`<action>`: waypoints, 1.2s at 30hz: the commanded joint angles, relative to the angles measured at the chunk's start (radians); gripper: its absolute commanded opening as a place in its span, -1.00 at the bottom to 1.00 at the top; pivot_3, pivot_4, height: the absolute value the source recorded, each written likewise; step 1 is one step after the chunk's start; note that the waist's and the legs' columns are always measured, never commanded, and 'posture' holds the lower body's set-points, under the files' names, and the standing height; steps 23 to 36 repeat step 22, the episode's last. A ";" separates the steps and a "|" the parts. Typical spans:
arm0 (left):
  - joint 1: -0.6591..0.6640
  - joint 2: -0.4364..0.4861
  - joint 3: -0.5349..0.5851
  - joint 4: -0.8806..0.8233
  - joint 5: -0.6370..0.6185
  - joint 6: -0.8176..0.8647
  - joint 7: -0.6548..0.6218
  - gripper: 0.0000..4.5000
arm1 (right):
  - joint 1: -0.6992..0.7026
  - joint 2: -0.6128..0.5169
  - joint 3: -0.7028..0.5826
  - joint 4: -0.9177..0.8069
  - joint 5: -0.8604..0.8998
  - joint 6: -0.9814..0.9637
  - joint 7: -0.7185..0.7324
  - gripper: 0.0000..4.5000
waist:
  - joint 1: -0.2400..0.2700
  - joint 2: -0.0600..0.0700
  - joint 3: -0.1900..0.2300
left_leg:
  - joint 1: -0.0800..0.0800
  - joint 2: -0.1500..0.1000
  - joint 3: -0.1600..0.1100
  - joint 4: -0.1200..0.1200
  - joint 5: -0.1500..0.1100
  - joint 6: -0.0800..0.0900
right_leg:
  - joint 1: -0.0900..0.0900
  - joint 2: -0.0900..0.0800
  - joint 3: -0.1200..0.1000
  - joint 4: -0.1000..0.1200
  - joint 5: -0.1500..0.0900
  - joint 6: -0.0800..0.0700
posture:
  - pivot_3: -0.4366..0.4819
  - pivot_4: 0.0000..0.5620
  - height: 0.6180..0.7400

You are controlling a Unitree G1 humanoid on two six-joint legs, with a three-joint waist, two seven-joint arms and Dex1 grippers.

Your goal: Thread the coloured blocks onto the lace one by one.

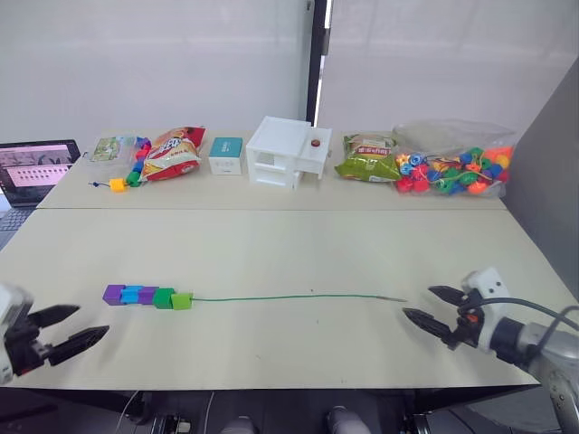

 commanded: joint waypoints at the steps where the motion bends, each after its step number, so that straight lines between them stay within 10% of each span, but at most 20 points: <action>1: 0.060 -0.037 0.044 0.002 -0.035 -0.070 0.037 1.00 | 0.037 0.013 -0.096 0.018 0.030 -0.065 0.000 0.98 | 0.001 0.000 0.000 | 0.000 0.000 0.001 0.000 0.000 0.000 | 0.000 0.000 0.000 0.000 0.000 0.000 | -0.05 -0.47 1.00; 36: 0.098 -0.011 -0.061 0.112 -0.059 -0.206 0.127 1.00 | 0.082 -0.029 -0.078 0.246 -0.044 -0.288 0.058 0.98 | -0.018 0.000 0.000 | 0.008 0.001 0.001 -0.001 0.000 0.000 | 0.009 0.001 0.000 -0.001 0.000 0.000 | -0.05 -0.47 1.00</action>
